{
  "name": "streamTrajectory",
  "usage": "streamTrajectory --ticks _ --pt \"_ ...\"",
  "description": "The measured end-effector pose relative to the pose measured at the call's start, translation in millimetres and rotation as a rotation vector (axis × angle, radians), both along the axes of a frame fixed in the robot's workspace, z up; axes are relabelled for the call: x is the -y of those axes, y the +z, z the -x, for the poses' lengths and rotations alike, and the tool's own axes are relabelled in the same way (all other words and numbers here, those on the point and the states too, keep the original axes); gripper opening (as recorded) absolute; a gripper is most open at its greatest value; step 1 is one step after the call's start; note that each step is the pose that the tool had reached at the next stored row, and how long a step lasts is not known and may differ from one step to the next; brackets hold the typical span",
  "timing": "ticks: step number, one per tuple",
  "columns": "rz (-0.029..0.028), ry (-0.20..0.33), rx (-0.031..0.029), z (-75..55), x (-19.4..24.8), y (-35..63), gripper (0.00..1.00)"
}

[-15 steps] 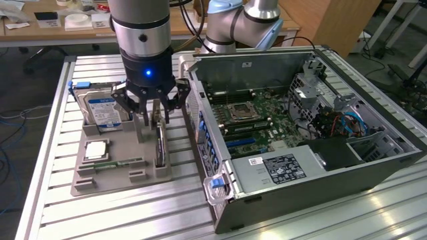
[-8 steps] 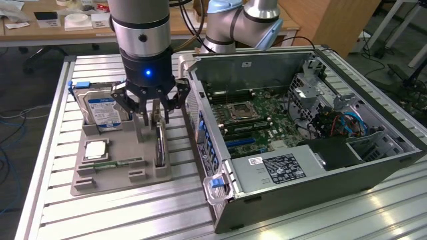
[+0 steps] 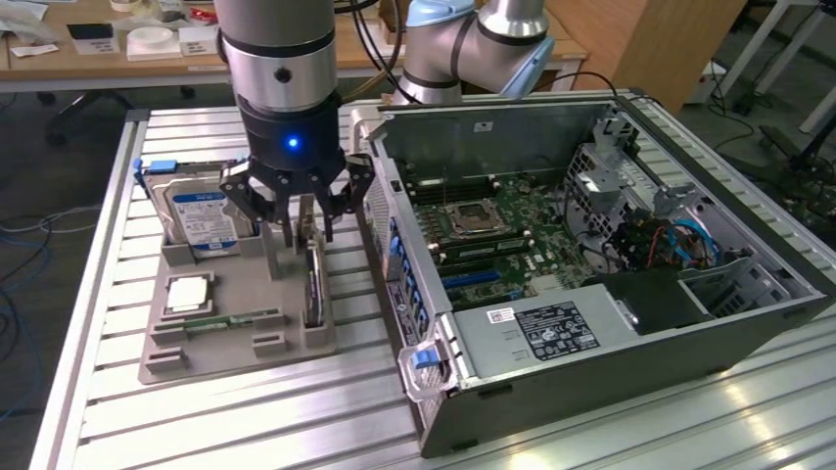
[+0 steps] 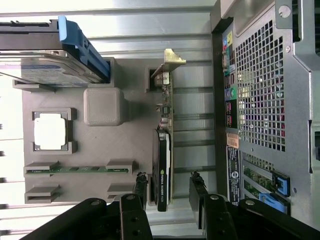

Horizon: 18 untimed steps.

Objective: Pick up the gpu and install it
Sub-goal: 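Pick up the gpu and move the gpu toward the slot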

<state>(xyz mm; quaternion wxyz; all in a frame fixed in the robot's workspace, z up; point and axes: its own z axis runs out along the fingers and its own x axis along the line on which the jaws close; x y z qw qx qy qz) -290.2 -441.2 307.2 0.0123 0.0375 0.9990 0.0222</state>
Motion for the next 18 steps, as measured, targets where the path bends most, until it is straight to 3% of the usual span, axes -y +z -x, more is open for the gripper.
streamTrajectory --ticks 8,18 --pt "0.0001 0.000 -0.0001 -0.1 0.1 -8.0 0.47" --pt "0.0001 0.000 -0.0001 -0.1 0.1 -10.2 0.47"
